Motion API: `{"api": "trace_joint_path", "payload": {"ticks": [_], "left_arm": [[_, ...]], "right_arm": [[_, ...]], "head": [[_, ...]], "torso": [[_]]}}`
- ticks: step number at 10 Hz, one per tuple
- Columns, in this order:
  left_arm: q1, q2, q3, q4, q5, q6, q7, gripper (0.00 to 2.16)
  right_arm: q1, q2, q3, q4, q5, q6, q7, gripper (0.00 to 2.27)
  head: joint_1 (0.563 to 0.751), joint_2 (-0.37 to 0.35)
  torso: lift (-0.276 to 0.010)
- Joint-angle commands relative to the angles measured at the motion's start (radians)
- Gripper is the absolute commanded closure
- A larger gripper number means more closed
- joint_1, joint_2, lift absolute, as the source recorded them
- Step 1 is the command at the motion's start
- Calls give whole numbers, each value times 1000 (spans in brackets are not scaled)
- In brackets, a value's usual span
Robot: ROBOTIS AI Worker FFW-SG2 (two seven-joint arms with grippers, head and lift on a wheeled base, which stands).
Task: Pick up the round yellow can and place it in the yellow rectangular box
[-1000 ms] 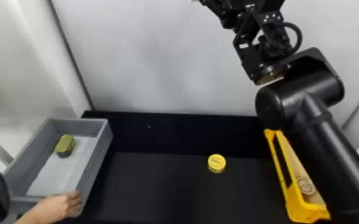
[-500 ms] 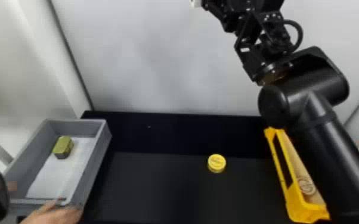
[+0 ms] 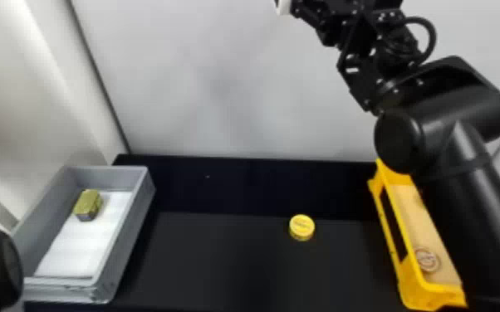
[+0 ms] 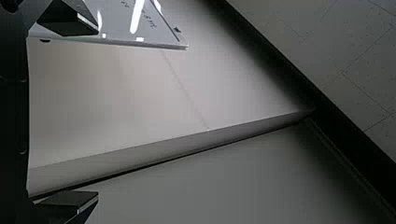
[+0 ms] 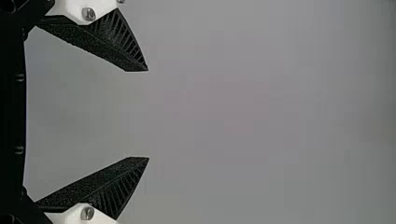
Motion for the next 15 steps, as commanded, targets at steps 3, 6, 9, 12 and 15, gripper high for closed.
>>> {"api": "trace_joint_path", "payload": {"ticks": [3,6,9,12,15], "left_arm": [[-5,4,0,-4,0,0,-4,48],[-7,6,0,-7,-2,0,-6,48],[-9,7,0,-9,-2,3,-7,50],[-5,-7,-1,-7,-2,43,-27,50],[-33,-56,3,-9,-3,118,-102,50]], "right_arm": [[4,-4,-4,-18,19,-27,1,98],[2,-4,-4,-19,22,-29,1,98],[2,-6,-6,-21,25,-26,0,101],[-5,5,-47,-85,30,425,-31,102],[-4,-4,-93,-88,62,777,33,105]], "head": [[697,54],[697,54],[697,54],[697,54],[697,54]], "torso": [[-3],[-3],[-3],[-3],[-3]]}}
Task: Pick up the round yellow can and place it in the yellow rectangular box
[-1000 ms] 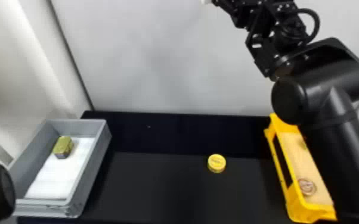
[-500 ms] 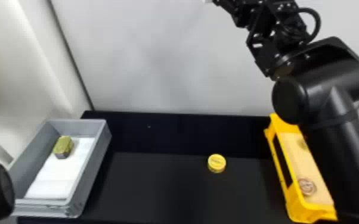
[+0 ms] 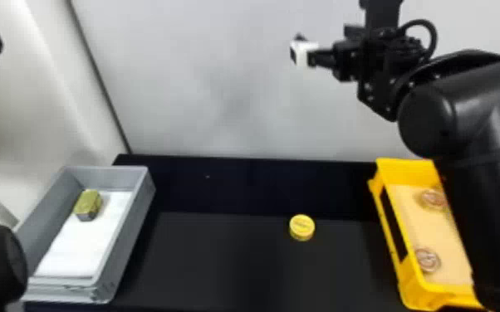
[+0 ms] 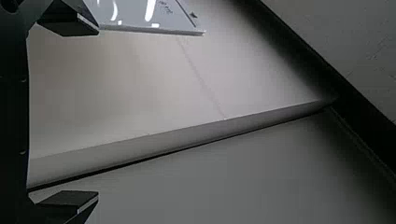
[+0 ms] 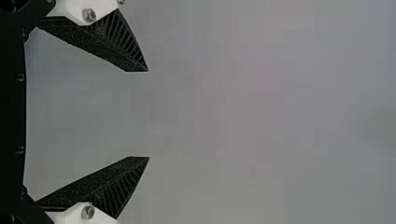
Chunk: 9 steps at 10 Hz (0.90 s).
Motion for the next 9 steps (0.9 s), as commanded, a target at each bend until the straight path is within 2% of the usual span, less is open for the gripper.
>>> {"api": "trace_joint_path", "payload": {"ticks": [1,3,4,7,9], "left_arm": [[-11,-21,5,-3,7,27,-21,50],[-21,-23,-5,-3,14,39,-30,50],[-21,-24,-8,-3,16,36,-30,50],[-26,-27,-14,0,24,36,-30,50],[-31,-29,-20,5,25,38,-31,50]], "right_arm": [[27,-2,-36,-2,18,191,18,113],[54,-6,-64,18,43,321,34,113],[74,-6,-100,56,75,360,116,116],[91,-19,-134,190,95,360,224,113],[99,-19,-134,300,100,282,362,111]], "head": [[697,54],[697,54],[697,54],[697,54],[697,54]], "torso": [[-3],[-3],[-3],[-3],[-3]]}}
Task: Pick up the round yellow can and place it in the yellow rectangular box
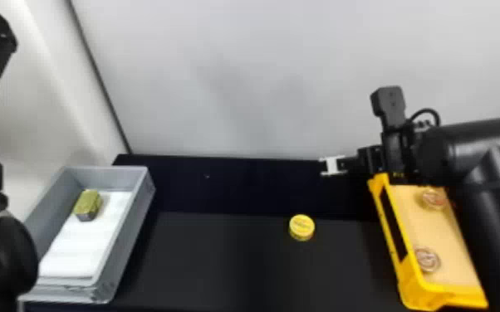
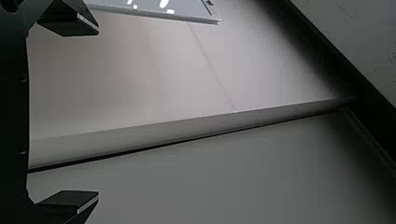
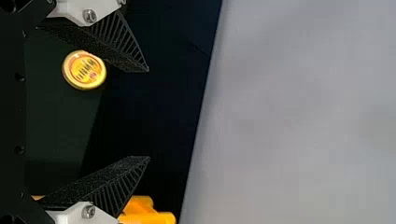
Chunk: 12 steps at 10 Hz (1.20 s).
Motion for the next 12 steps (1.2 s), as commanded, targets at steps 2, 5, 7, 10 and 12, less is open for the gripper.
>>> {"api": "trace_joint_path", "payload": {"ticks": [2,5,7,10,12], "left_arm": [[-9,-2,-19,17,1,-7,-1,50],[-14,-1,-23,33,2,-23,-9,50],[-17,1,-29,40,4,-37,-10,50],[-24,4,-37,47,2,-48,-15,50],[-27,5,-45,53,-1,-53,-18,50]], "right_arm": [[8,20,44,219,-22,-187,127,93],[-4,68,102,447,5,-373,143,102],[-52,78,153,572,56,-432,151,105],[-76,91,174,699,68,-512,151,99],[-85,103,182,776,73,-571,151,102]], "head": [[697,54],[697,54],[697,54],[697,54],[697,54]], "torso": [[-3],[-3],[-3],[-3],[-3]]}}
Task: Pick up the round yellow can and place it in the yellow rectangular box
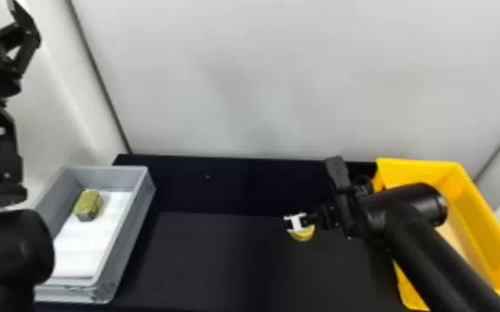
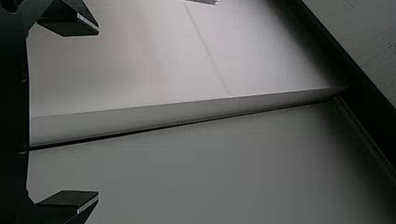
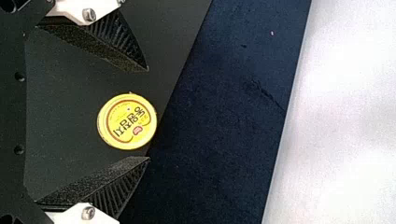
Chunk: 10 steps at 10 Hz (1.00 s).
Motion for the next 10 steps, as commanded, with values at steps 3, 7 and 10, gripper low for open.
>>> {"api": "trace_joint_path", "payload": {"ticks": [3,7,10], "left_arm": [[-11,4,-11,7,-5,-14,-3,50],[-5,4,-9,7,-8,-29,-2,50],[-5,3,-9,7,-10,-41,-2,50]], "right_arm": [[-20,15,35,108,20,-83,-7,105],[-25,12,46,131,29,-111,-7,105],[-23,17,45,158,29,-135,-4,105]], "head": [[697,54],[697,54],[697,54]], "torso": [[-3],[-3],[-3]]}}
